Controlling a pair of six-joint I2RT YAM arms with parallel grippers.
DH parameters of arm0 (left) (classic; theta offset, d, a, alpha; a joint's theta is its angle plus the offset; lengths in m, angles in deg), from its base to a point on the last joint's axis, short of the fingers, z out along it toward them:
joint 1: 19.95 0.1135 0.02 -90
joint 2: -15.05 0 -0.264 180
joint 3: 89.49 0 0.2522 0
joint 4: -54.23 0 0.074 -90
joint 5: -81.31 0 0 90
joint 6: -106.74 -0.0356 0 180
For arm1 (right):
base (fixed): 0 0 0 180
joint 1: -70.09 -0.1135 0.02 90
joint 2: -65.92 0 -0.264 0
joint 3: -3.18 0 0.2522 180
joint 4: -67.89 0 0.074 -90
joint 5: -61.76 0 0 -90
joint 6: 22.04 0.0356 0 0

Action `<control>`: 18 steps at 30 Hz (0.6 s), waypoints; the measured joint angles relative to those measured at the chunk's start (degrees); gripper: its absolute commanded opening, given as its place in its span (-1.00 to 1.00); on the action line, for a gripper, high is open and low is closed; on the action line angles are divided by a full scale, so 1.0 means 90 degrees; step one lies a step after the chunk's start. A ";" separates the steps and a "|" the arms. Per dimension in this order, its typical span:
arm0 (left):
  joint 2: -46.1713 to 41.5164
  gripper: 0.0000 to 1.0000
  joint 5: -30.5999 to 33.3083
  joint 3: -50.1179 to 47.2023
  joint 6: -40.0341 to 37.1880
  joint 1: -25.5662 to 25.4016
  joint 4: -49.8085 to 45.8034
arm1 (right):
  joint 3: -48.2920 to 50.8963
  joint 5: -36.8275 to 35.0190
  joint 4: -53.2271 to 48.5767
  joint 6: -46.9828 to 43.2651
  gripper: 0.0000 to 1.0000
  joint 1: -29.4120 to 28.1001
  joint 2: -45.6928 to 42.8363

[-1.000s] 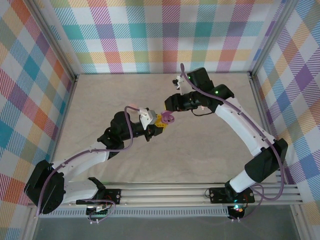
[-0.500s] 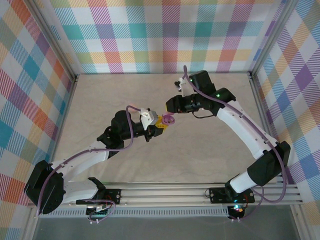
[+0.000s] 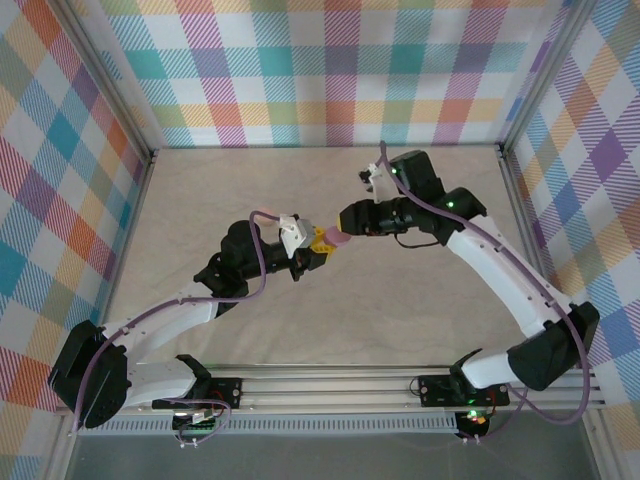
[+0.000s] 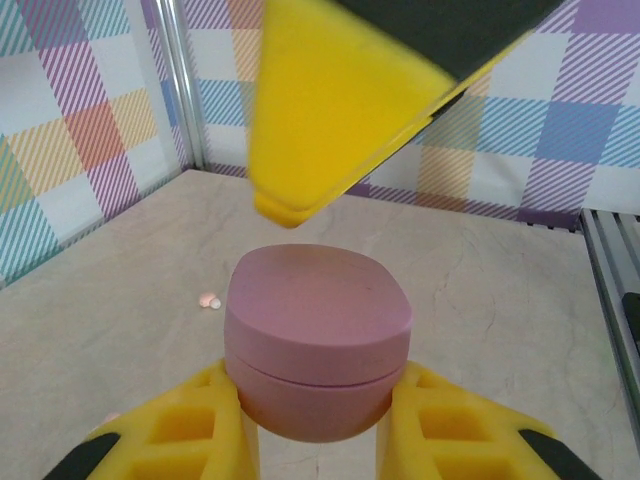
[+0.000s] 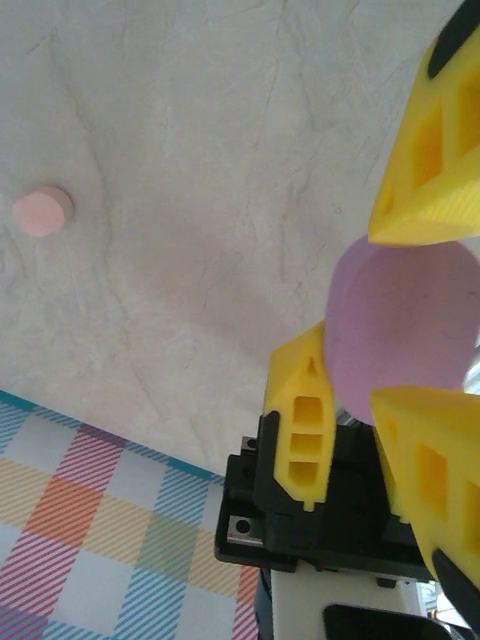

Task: Insert wireless bluetooth earbuds into charging case

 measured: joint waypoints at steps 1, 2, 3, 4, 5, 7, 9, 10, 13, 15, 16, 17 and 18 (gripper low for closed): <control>-0.0002 -0.97 0.0017 0.0000 0.0039 0.0002 0.0002 | 0.0090 -0.0007 0.0061 0.0070 -0.03 0.0024 -0.0085; -0.0005 -0.97 0.0044 0.0000 0.0068 0.0002 0.0000 | 0.0172 -0.0002 0.0131 0.0160 0.01 0.0051 -0.0155; -0.0012 -0.97 0.0061 0.0000 0.0092 0.0002 -0.0002 | 0.0260 0.0022 0.0216 0.0248 0.04 0.0075 -0.0219; -0.0029 -0.97 0.0100 0.0000 0.0121 0.0002 -0.0005 | 0.0369 0.0068 0.0342 0.0359 0.05 0.0119 -0.0284; -0.0056 -0.96 0.0119 0.0000 0.0165 0.0002 -0.0005 | 0.0481 0.0134 0.0476 0.0495 0.06 0.0180 -0.0333; -0.0146 -0.96 0.0165 0.0000 0.0250 0.0002 -0.0002 | 0.0658 0.0311 0.0738 0.0765 0.07 0.0313 -0.0376; -0.0245 -0.96 0.0199 0.0000 0.0333 0.0002 0.0000 | 0.0799 0.0554 0.1042 0.1054 0.09 0.0437 -0.0379; -0.0291 -0.96 0.0214 0.0000 0.0393 0.0002 0.0007 | 0.0860 0.0687 0.1183 0.1197 0.09 0.0486 -0.0379; -0.0347 -0.96 0.0272 0.0000 0.0573 0.0002 0.0151 | 0.0964 0.1100 0.1576 0.1576 0.10 0.0588 -0.0367; -0.0350 -0.96 0.0316 0.0000 0.0682 0.0002 0.0253 | 0.0991 0.1367 0.1838 0.1800 0.11 0.0600 -0.0335; -0.0350 -0.95 0.0328 -0.0002 0.0743 0.0002 0.0304 | 0.1003 0.1508 0.1974 0.1906 0.11 0.0600 -0.0311; -0.0350 -0.96 0.0338 -0.0002 0.0787 0.0002 0.0350 | 0.1030 0.1632 0.2113 0.2016 0.11 0.0600 -0.0289; -0.0350 -0.95 0.0345 -0.0002 0.0843 0.0002 0.0408 | 0.1064 0.1749 0.2239 0.2103 0.11 0.0600 -0.0265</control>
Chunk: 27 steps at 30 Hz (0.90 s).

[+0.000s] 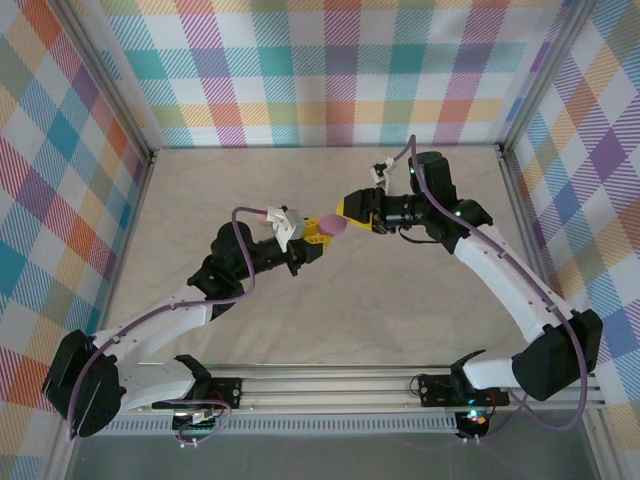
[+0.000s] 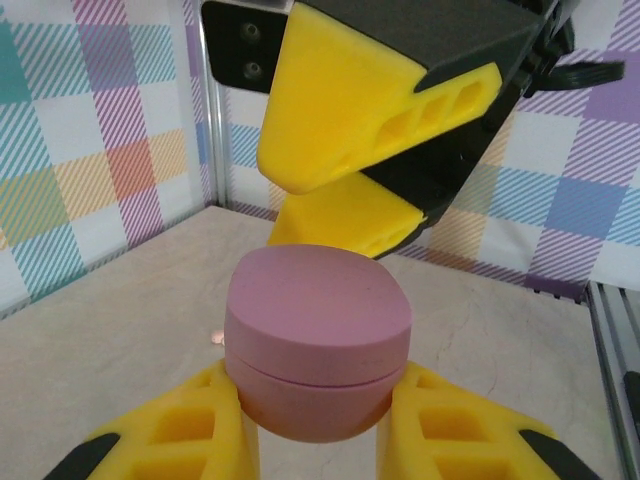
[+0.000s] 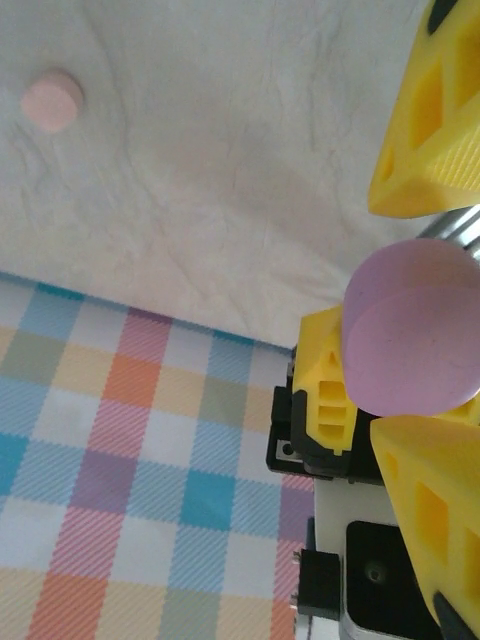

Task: Insert wireless bluetooth earbuds into charging case

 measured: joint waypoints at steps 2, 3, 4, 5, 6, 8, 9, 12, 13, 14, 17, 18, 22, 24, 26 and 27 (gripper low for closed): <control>0.0000 -0.96 0.0024 0.0000 0.0095 0.0000 0.0100 | 0.0051 0.0187 0.0151 0.0153 0.11 0.0000 0.0046; 0.0000 -0.96 0.0041 0.0000 0.0146 0.0000 0.0143 | 0.0070 0.0257 0.0219 0.0223 0.12 0.0000 0.0073; 0.0000 -0.96 0.0051 0.0000 0.0202 0.0000 0.0192 | 0.0087 0.0328 0.0265 0.0265 0.12 0.0000 0.0087; 0.0007 -0.95 0.0063 0.0000 0.0245 0.0000 0.0253 | 0.0100 0.0379 0.0304 0.0296 0.12 0.0000 0.0100; 0.0010 -0.96 0.0085 0.0002 0.0279 0.0000 0.0301 | 0.0104 0.0420 0.0328 0.0321 0.12 0.0000 0.0107; 0.0027 -0.95 0.0112 0.0002 0.0376 0.0000 0.0452 | 0.0104 0.0515 0.0376 0.0389 0.12 0.0000 0.0112; 0.0036 -0.95 0.0112 0.0000 0.0406 0.0000 0.0488 | 0.0104 0.0561 0.0386 0.0410 0.12 0.0000 0.0112; 0.0114 -0.95 0.0112 0.0002 0.0459 0.0000 0.0610 | 0.0146 0.0729 0.0527 0.0532 0.10 0.0000 0.0114; 0.0148 -0.95 0.0112 0.0002 0.0471 0.0000 0.0622 | 0.0175 0.0799 0.0602 0.0590 0.09 0.0000 0.0124; 0.0185 -0.95 0.0112 0.0002 0.0491 0.0000 0.0629 | 0.0197 0.0869 0.0673 0.0651 0.07 0.0000 0.0148; 0.0255 -0.95 0.0112 0.0002 0.0525 0.0000 0.0719 | 0.0231 0.1059 0.0833 0.0852 0.00 0.0002 0.0265; 0.0274 -0.95 0.0112 0.0002 0.0537 0.0000 0.0741 | 0.0245 0.1110 0.0891 0.0901 -0.02 0.0015 0.0294; 0.0301 -0.94 0.0143 0.0002 0.0544 0.0000 0.0775 | 0.0335 0.1280 0.1154 0.1163 -0.19 0.0053 0.0372; 0.0304 -0.94 0.0163 0.0002 0.0561 0.0000 0.0777 | 0.0389 0.1358 0.1314 0.1292 -0.29 0.0080 0.0386; 0.0304 -0.92 0.0202 0.0002 0.0561 0.0000 0.0770 | 0.0459 0.1416 0.1520 0.1460 -0.38 0.0109 0.0393; 0.0304 -0.90 0.0209 0.0002 0.0561 0.0000 0.0763 | 0.0478 0.1438 0.1588 0.1528 -0.41 0.0114 0.0393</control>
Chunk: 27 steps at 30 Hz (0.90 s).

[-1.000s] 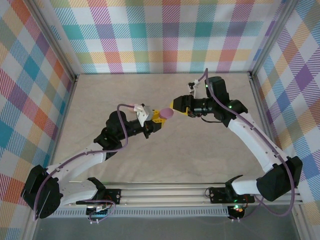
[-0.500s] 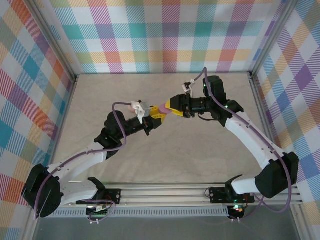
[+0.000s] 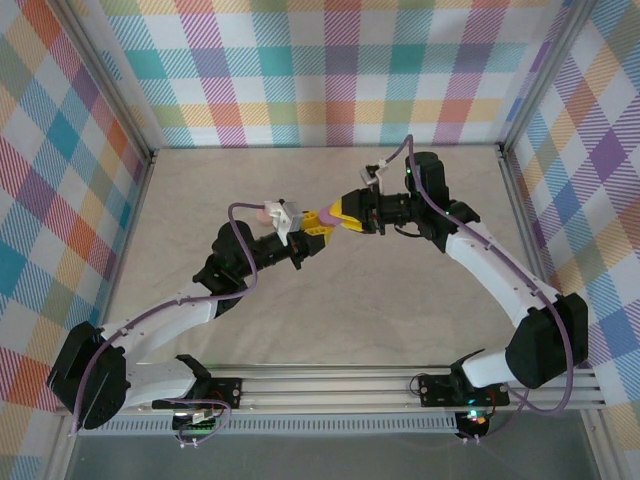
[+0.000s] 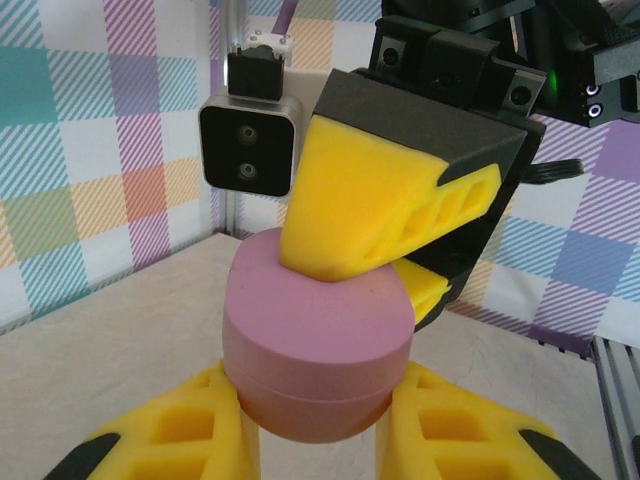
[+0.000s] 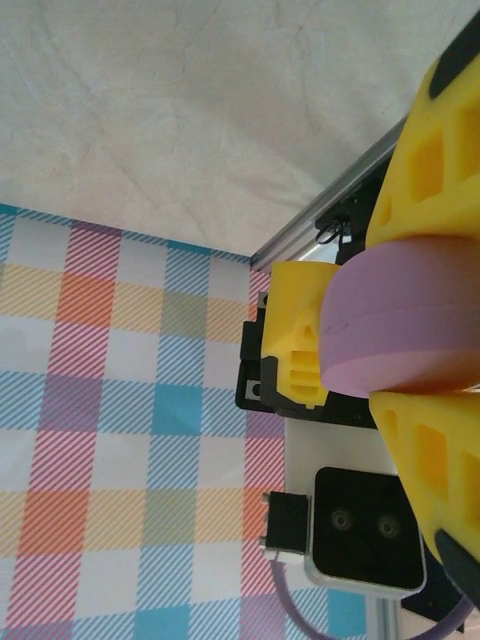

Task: Insert wireless bluetooth earbuds into charging case

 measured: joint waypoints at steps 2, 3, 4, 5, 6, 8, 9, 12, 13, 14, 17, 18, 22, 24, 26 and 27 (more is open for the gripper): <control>-0.0002 -0.79 0.0039 0.0000 -0.0002 0.0000 -0.0002 | 0.0051 0.0019 0.0168 0.0126 -0.46 0.0005 0.0010; -0.0002 -0.70 0.0056 0.0000 -0.0002 0.0000 -0.0002 | 0.0070 0.0024 0.0236 0.0189 -0.47 0.0005 0.0019; -0.0002 -0.52 0.0073 0.0000 -0.0002 0.0000 -0.0007 | 0.0087 0.0027 0.0291 0.0228 -0.49 0.0005 0.0024; -0.0002 -0.27 0.0090 0.0000 -0.0002 0.0000 -0.0017 | 0.0109 0.0027 0.0342 0.0267 -0.50 0.0005 0.0027; -0.0002 0.02 0.0104 0.0000 -0.0024 0.0000 -0.0022 | 0.0119 0.0027 0.0364 0.0287 -0.50 0.0005 0.0029; -0.0002 0.99 0.0121 0.0000 -0.0053 0.0000 -0.0044 | 0.0131 0.0051 0.0437 0.0357 -0.52 -0.0010 0.0049; -0.0005 1.00 0.0143 0.0000 -0.0075 0.0000 -0.0080 | 0.0138 0.0051 0.0466 0.0372 -0.53 -0.0010 0.0058; -0.0087 1.00 0.0270 0.0000 -0.0172 -0.0002 -0.0318 | 0.0153 0.0044 0.0491 0.0384 -0.55 0.0015 0.0061; -0.0138 1.00 0.0318 0.0000 -0.0214 -0.0002 -0.0415 | 0.0155 0.0036 0.0486 0.0379 -0.56 0.0039 0.0061; -0.0216 1.00 0.0384 0.0000 -0.0277 0.0000 -0.0549 | 0.0155 0.0002 0.0454 0.0355 -0.56 0.0085 0.0061; -0.0474 1.00 0.0605 0.0000 -0.0449 0.0000 -0.0937 | 0.0148 -0.0202 0.0151 0.0044 -0.55 0.0333 0.0061; -0.0556 1.00 0.0675 0.0000 -0.0486 -0.0002 -0.1037 | 0.0141 -0.0287 -0.0010 -0.0102 -0.55 0.0410 0.0061; -0.0901 1.00 0.1149 -0.0007 -0.0525 0.0000 -0.1462 | 0.0097 -0.0614 -0.0695 -0.0750 -0.53 0.0758 0.0061; -0.1020 1.00 0.1401 -0.0007 -0.0525 0.0000 -0.1722 | 0.0097 -0.0760 -0.0906 -0.1010 -0.53 0.0891 0.0078; -0.1069 1.00 0.1656 -0.0007 -0.0517 0.0000 -0.2013 | 0.0083 -0.0908 -0.1098 -0.1273 -0.55 0.0986 0.0160; -0.1076 1.00 0.1753 -0.0010 -0.0505 0.0000 -0.2115 | 0.0061 -0.0964 -0.1173 -0.1372 -0.55 0.1005 0.0240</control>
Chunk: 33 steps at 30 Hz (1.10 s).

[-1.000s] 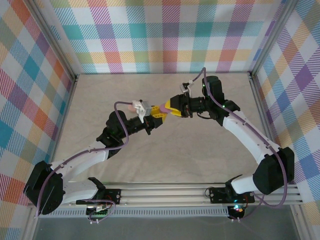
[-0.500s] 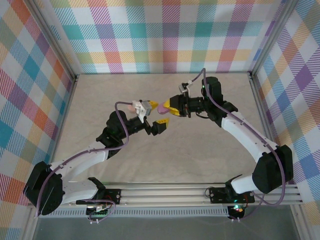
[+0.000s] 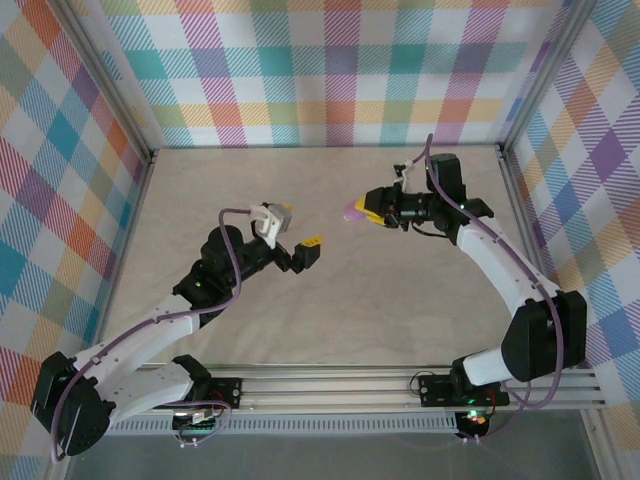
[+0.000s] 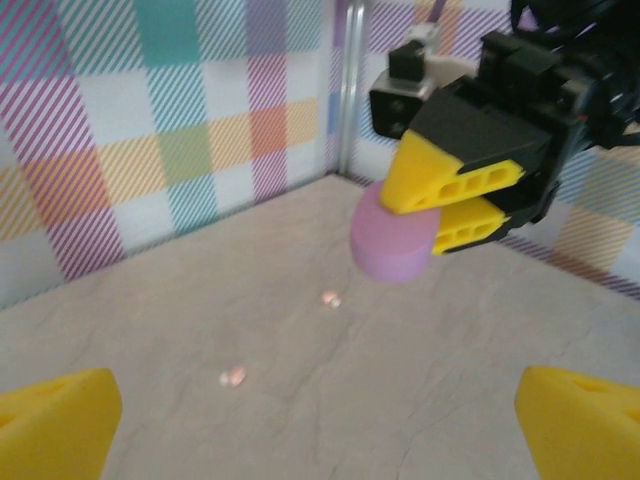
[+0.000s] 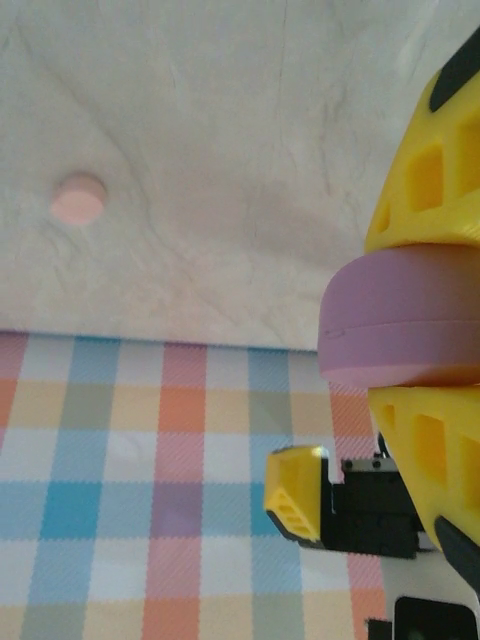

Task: Insert wireless bluetooth earbuds into charging case

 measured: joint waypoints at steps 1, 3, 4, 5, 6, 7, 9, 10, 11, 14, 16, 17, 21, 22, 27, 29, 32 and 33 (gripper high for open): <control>0.0000 1.00 0.0112 -0.0017 0.0012 0.0000 -0.0083 | -0.0032 -0.0034 -0.0056 -0.0083 -0.55 0.0000 0.0102; -0.0032 1.00 0.0316 -0.0136 0.0085 0.0000 -0.0075 | -0.0087 -0.0068 -0.0114 -0.0168 -0.55 -0.0002 0.0357; -0.0066 1.00 0.0454 -0.0231 0.0160 0.0000 -0.0061 | -0.0100 -0.0104 -0.0107 -0.0185 -0.55 -0.0017 0.0498; -0.0112 1.00 0.0641 -0.0335 0.0267 0.0000 -0.0061 | -0.0100 -0.0158 -0.0097 -0.0202 -0.55 -0.0039 0.0605; -0.0141 1.00 0.0818 -0.0415 0.0384 0.0000 -0.0058 | -0.0104 -0.0214 -0.0095 -0.0214 -0.55 -0.0058 0.0712; -0.0170 1.00 0.1030 -0.0491 0.0534 0.0000 -0.0061 | -0.0129 -0.0279 -0.0095 -0.0226 -0.55 -0.0090 0.0821; -0.0192 1.00 0.1484 -0.0556 0.0903 0.0007 -0.0136 | -0.0299 -0.0408 -0.0095 -0.0238 -0.55 -0.0182 0.1117; -0.0197 1.00 0.1766 -0.0551 0.1190 0.0022 -0.0260 | -0.0457 -0.0471 -0.0092 -0.0255 -0.55 -0.0257 0.1326; -0.0197 1.00 0.2021 -0.0527 0.1498 0.0075 -0.0437 | -0.0644 -0.0539 -0.0092 -0.0274 -0.55 -0.0347 0.1545; -0.0124 1.00 0.2256 -0.0289 0.2089 0.0372 -0.1166 | -0.1168 -0.0821 -0.0032 -0.0284 -0.54 -0.0614 0.2164; -0.0044 1.00 0.2317 -0.0104 0.2256 0.0539 -0.1518 | -0.1501 -0.0993 0.0000 -0.0279 -0.51 -0.0772 0.2565; -0.0019 1.00 0.2344 -0.0039 0.2331 0.0605 -0.1644 | -0.1719 -0.1054 0.0007 -0.0279 -0.51 -0.0835 0.2805; -0.0022 1.00 0.2363 -0.0010 0.2441 0.0748 -0.1977 | -0.2832 -0.1219 0.0058 -0.0274 -0.51 -0.1047 0.3917; -0.0024 1.00 0.2361 -0.0015 0.2475 0.0780 -0.2050 | -0.3143 -0.1294 0.0075 -0.0277 -0.51 -0.1103 0.4228; -0.0073 1.00 0.2334 -0.0180 0.2637 0.1088 -0.2130 | -0.4566 -0.1659 0.0032 -0.0226 -0.50 -0.1268 0.5574; -0.0138 1.00 0.2317 -0.0284 0.2722 0.1188 -0.2205 | -0.5287 -0.1773 -0.0051 -0.0226 -0.48 -0.1302 0.6169; -0.0318 1.00 0.2237 -0.0403 0.2820 0.1236 -0.2293 | -0.6258 -0.2081 -0.0384 -0.0253 -0.47 -0.1360 0.6965; -0.0386 1.00 0.2210 -0.0413 0.2839 0.1236 -0.2361 | -0.6458 -0.2188 -0.0495 -0.0260 -0.46 -0.1389 0.7125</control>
